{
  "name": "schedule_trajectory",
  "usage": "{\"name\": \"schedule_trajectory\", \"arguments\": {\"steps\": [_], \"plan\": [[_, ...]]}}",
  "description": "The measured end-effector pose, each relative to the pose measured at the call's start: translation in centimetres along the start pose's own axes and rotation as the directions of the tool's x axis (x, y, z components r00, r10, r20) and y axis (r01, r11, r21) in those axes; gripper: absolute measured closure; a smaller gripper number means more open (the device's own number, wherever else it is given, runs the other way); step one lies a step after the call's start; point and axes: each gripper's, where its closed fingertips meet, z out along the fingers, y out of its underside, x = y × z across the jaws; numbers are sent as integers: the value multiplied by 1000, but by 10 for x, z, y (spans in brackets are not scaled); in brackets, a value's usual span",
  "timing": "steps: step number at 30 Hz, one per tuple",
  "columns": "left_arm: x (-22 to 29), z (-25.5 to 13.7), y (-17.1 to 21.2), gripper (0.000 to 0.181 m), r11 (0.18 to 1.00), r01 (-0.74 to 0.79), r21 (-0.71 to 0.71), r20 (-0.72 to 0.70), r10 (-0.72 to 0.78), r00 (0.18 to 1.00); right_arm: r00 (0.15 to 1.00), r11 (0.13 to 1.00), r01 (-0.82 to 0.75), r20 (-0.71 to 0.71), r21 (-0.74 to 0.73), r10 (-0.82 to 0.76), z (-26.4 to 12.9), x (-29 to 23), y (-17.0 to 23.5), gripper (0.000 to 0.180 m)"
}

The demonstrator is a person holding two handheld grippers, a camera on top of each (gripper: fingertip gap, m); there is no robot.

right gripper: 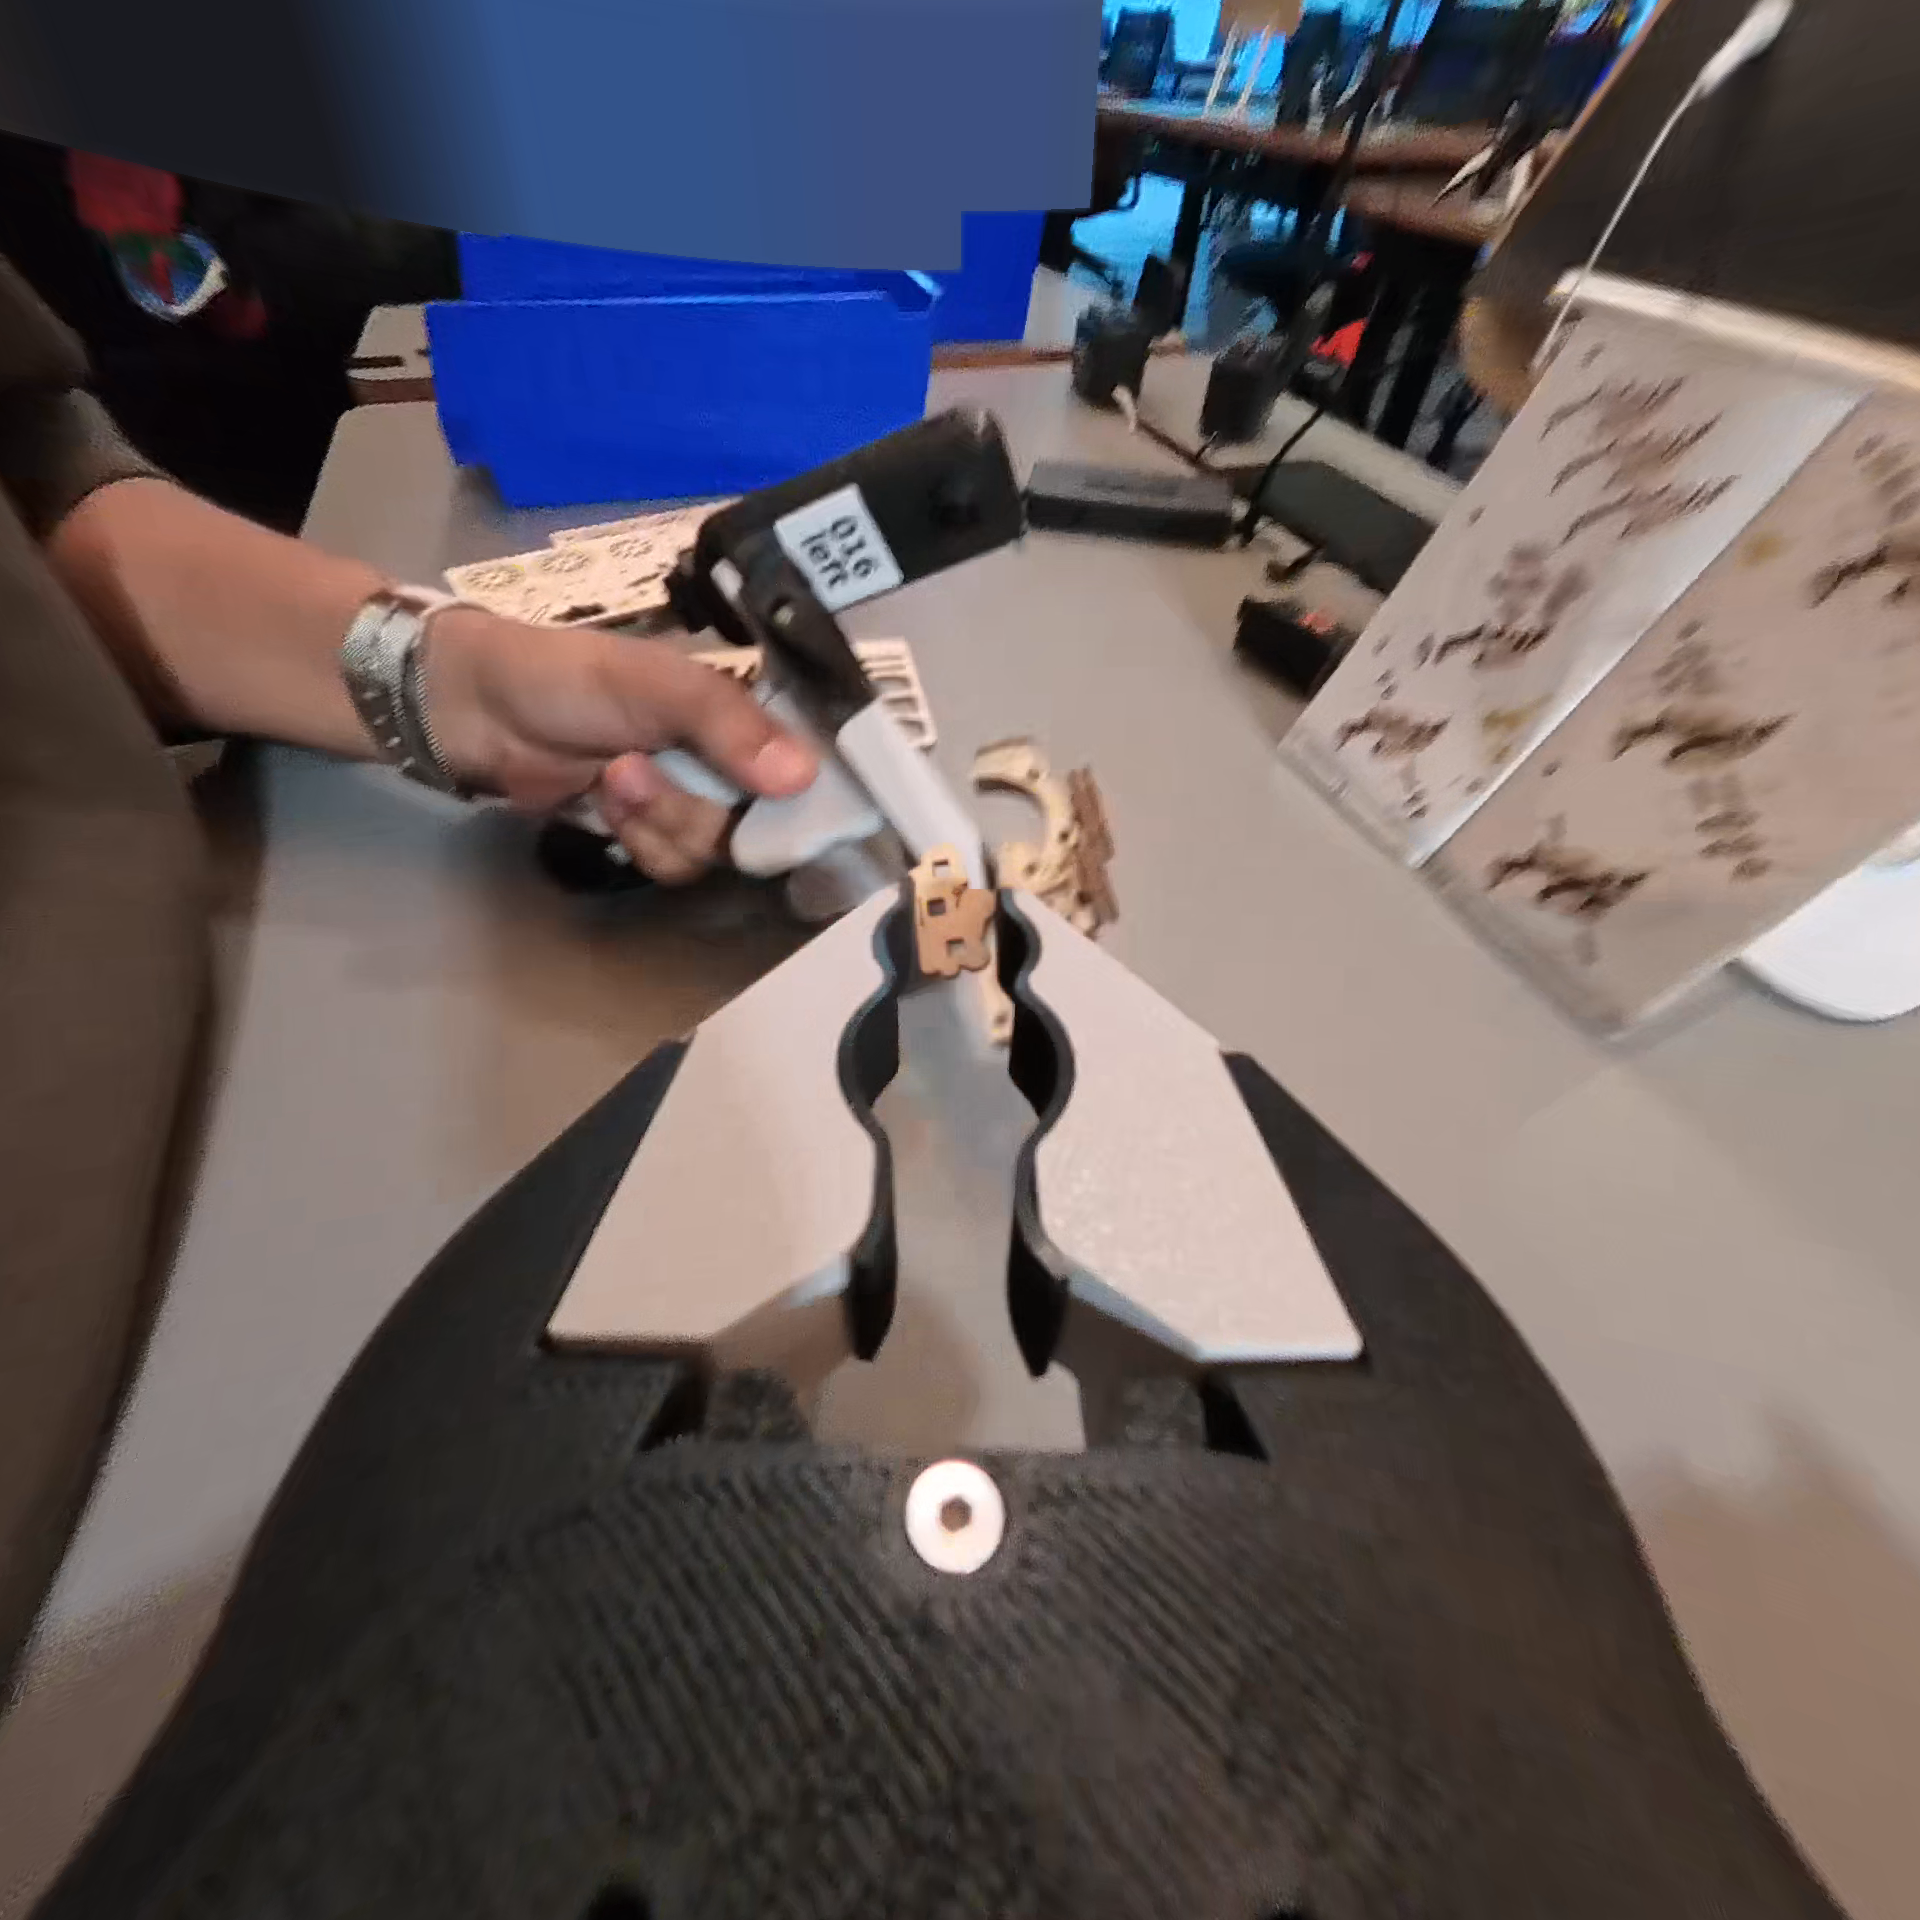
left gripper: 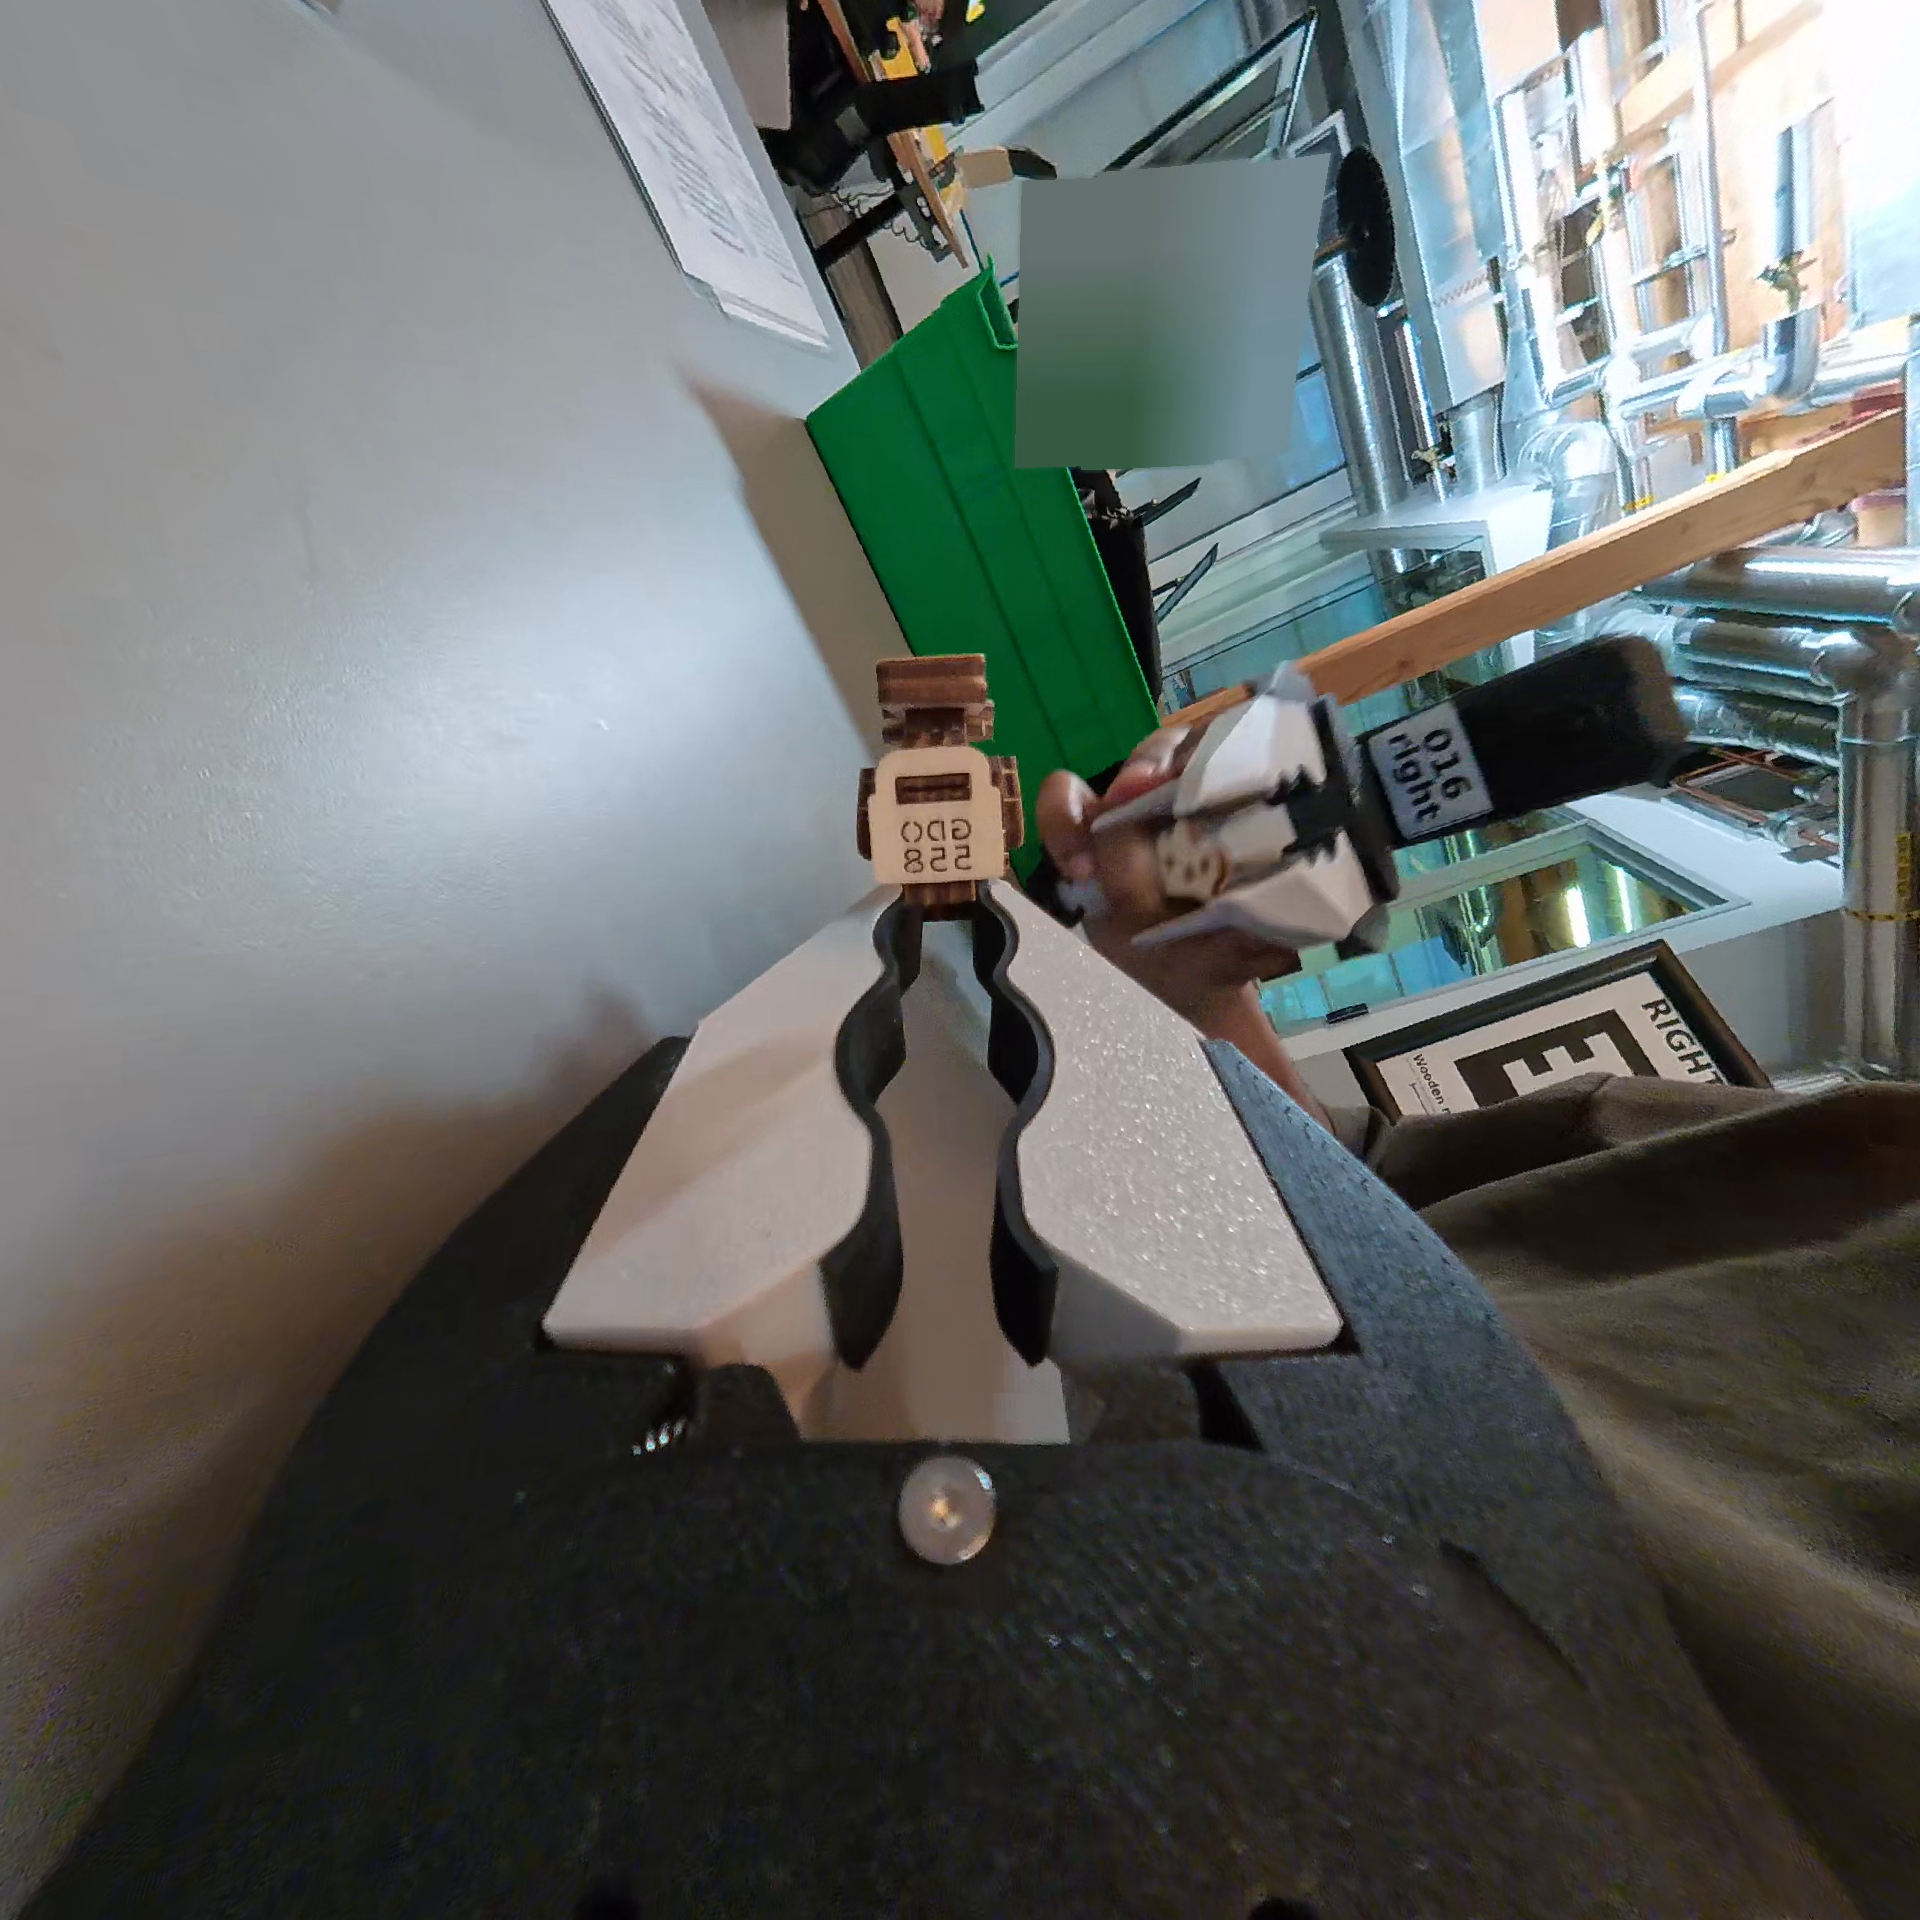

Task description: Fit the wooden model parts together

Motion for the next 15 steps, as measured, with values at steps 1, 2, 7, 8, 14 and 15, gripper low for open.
{"name": "schedule_trajectory", "arguments": {"steps": [1,2,7,8,14,15], "plan": [[0,1,1,175,1000,-6,-8,3,6,1000,999,999,34,-17,-1,-34,4,4,-5,166],[0,1,3,175,1000,-14,-17,7,14,1000,997,997,71,-31,-12,-72,8,6,-8,166],[6,2,11,175,999,2,-40,-24,-3,1000,974,974,210,-74,-82,-216,5,-4,4,166],[8,2,11,175,999,19,-34,-33,-20,999,967,968,224,-95,-112,-235,0,-3,10,166],[10,1,15,175,999,40,-28,-47,-41,998,993,995,81,-80,-52,-84,0,2,8,166],[11,1,15,175,999,41,-28,-49,-43,998,996,996,61,-68,-60,-65,3,1,12,167]]}}
